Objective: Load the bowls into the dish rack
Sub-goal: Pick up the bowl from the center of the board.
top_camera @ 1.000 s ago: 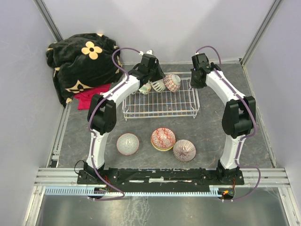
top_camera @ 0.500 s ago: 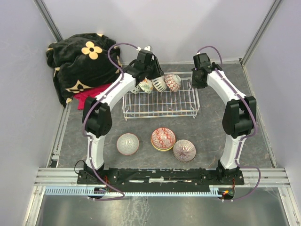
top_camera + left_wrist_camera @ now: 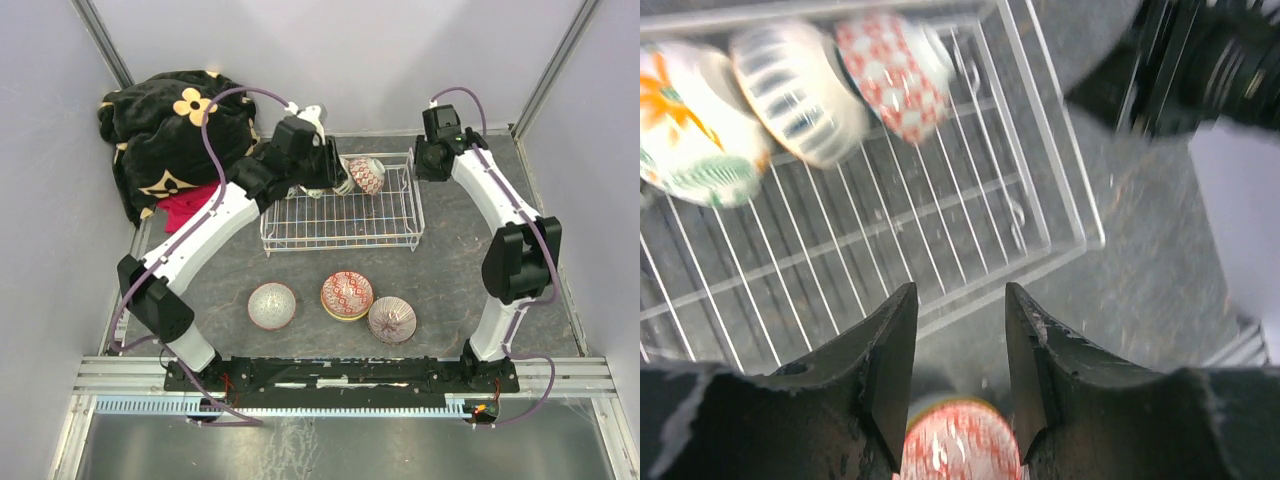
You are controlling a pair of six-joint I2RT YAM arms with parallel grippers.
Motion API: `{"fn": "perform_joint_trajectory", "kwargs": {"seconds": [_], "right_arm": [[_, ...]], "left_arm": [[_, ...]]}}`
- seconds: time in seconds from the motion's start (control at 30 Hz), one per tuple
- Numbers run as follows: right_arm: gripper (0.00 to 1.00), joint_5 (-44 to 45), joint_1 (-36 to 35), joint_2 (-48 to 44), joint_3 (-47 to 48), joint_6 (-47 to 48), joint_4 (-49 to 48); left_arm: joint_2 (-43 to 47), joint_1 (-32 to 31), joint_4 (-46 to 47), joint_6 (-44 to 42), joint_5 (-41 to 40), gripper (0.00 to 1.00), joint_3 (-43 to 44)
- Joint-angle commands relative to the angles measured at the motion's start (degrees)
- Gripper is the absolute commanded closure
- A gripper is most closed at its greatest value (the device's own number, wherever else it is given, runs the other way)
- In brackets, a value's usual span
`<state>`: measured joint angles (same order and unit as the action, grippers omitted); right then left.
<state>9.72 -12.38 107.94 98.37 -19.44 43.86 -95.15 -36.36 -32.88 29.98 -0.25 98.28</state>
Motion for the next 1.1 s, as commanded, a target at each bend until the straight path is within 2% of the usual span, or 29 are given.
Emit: {"fn": "perform_joint_trajectory", "kwargs": {"seconds": [0.0,0.17,0.37,0.43,0.77,1.07], "right_arm": [[0.54,1.55,0.63,-9.63,0.34,0.38,-0.07],[0.51,1.27,0.69,-17.6,-6.36,1.29,-0.35],[0.5,0.35,0.88,-25.39,-14.65,2.05,-0.42],[0.5,-0.54,0.89,-27.09,-16.2,1.83,-0.48],[0.5,-3.43,0.88,-27.82,-17.14,1.56,-0.38],[0.5,-5.14,0.87,-26.69,-16.37,1.22,-0.63]], "left_arm": [[4.36,-6.89,-7.02,-4.75,-2.06,0.52,-4.74],[8.86,-14.13,-8.9,-3.47,-3.62,0.52,-12.73],[13.88,-23.44,-6.77,-2.91,1.02,0.51,-23.68],[15.7,-25.49,-8.49,-2.39,-1.27,0.51,-25.67],[30.63,-25.69,-24.45,12.26,-17.69,0.49,-37.33],[27.25,-25.69,-16.31,14.6,-17.64,0.49,-47.57]]}}
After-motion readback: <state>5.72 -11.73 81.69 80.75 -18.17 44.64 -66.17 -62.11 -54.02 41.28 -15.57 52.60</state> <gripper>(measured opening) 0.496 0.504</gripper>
